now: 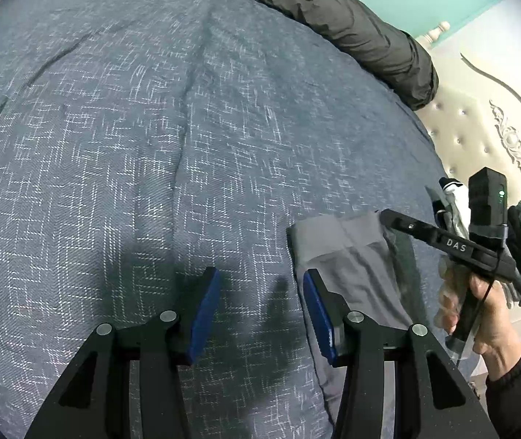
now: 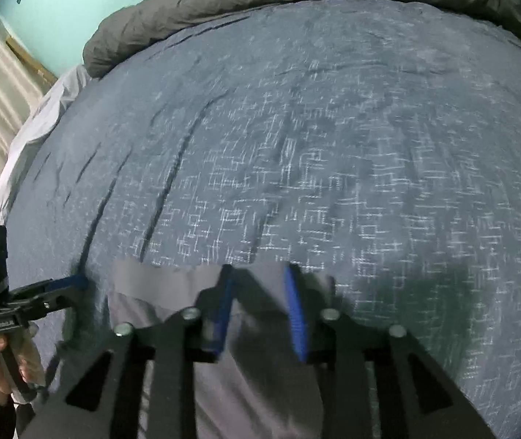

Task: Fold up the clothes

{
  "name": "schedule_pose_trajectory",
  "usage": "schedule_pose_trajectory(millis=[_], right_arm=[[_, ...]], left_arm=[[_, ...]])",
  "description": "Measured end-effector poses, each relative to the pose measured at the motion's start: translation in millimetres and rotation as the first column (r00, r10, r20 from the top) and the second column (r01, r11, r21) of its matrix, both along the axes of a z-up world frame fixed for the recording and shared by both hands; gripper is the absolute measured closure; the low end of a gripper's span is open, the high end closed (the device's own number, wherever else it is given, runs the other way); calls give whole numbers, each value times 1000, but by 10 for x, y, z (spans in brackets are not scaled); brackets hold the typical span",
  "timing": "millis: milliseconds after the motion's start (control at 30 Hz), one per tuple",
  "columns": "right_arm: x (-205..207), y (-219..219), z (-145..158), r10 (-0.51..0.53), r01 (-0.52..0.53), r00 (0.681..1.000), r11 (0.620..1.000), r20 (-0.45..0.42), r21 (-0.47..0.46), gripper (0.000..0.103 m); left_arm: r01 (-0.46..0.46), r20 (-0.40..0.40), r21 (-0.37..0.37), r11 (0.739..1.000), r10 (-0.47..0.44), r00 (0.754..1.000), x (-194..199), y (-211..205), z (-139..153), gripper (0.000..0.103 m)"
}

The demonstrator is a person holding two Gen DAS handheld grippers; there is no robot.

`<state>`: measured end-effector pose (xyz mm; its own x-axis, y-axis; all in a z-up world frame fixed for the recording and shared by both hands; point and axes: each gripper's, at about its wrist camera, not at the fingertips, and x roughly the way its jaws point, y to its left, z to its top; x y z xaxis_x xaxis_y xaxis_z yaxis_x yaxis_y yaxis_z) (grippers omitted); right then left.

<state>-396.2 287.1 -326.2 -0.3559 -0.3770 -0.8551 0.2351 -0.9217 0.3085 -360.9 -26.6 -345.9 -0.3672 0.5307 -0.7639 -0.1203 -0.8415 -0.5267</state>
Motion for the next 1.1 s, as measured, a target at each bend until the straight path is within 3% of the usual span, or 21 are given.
schedule_pose_trajectory(millis=[233,333,467,567,800,900,933,1000,1100], right_arm=[[-26,-103,-60,38,-38,999,999,-3,33,73],[-27,-170,-95,63,-63,998,995,-8,74,79],[32,-206,-118,77,-73,996,992,-35,105,101],[100,-193,-97,79,-72,995,992,-65,103,103],[125,35,74,11,-8,993,1000,-121,27,103],[100,60,62,17,-15,997,1000,-74,27,102],[89,65,42,8,-7,998,1000,-54,19,100],[69,72,3,-5,5,1000,1000,-20,6,77],[52,49,-30,6,-6,1000,1000,-16,15,74]], left_arm=[[2,-1,0,1000,-2,1000,-5,-19,2,52],[-2,2,2,1000,2,1000,24,-57,-16,52],[-5,6,2,1000,5,1000,43,-82,-43,52],[-8,9,3,1000,8,1000,56,-100,-58,52],[-11,9,9,1000,11,1000,64,-105,-64,52],[-14,8,12,1000,14,1000,76,-110,-64,52],[-15,8,13,1000,15,1000,80,-112,-64,52],[-16,8,14,1000,16,1000,89,-112,-66,52],[-15,9,13,1000,15,1000,103,-106,-66,52]])
